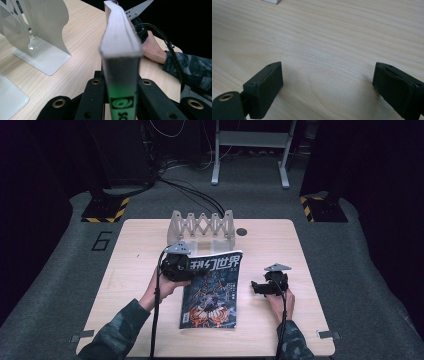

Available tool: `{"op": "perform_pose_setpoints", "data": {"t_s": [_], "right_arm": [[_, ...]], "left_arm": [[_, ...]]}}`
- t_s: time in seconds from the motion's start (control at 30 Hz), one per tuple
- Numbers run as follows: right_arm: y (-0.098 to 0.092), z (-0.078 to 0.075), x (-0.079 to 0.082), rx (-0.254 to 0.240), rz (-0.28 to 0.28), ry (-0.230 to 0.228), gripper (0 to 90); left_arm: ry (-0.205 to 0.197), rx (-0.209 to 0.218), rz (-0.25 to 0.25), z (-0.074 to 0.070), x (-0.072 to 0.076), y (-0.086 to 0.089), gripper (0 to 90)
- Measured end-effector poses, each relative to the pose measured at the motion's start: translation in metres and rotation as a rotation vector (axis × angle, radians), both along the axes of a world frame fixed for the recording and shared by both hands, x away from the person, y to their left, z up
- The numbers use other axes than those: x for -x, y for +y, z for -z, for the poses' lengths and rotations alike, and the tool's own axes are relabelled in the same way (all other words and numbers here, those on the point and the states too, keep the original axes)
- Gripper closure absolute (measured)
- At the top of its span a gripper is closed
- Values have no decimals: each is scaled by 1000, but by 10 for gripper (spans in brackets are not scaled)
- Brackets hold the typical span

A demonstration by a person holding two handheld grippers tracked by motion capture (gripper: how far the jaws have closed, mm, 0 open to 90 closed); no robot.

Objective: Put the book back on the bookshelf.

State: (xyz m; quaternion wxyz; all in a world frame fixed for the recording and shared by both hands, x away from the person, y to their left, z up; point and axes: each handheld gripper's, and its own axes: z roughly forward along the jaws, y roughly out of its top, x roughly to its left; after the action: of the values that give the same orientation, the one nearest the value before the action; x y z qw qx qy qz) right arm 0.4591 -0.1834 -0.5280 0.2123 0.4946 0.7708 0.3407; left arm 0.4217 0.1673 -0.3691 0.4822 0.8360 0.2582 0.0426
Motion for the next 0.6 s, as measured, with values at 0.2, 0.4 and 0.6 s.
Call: {"op": "perform_pose_setpoints", "data": {"t_s": [0.2,0.4,0.6], "right_arm": [[0,0,0,-3,6,-3,92],[-1,1,-1,-2,26,-9,91],[-2,0,-1,1,22,-1,91]], "left_arm": [[-14,3,23,-14,7,-3,824],[-41,25,41,-29,15,-1,825],[-69,32,52,-44,21,3,825]]}}
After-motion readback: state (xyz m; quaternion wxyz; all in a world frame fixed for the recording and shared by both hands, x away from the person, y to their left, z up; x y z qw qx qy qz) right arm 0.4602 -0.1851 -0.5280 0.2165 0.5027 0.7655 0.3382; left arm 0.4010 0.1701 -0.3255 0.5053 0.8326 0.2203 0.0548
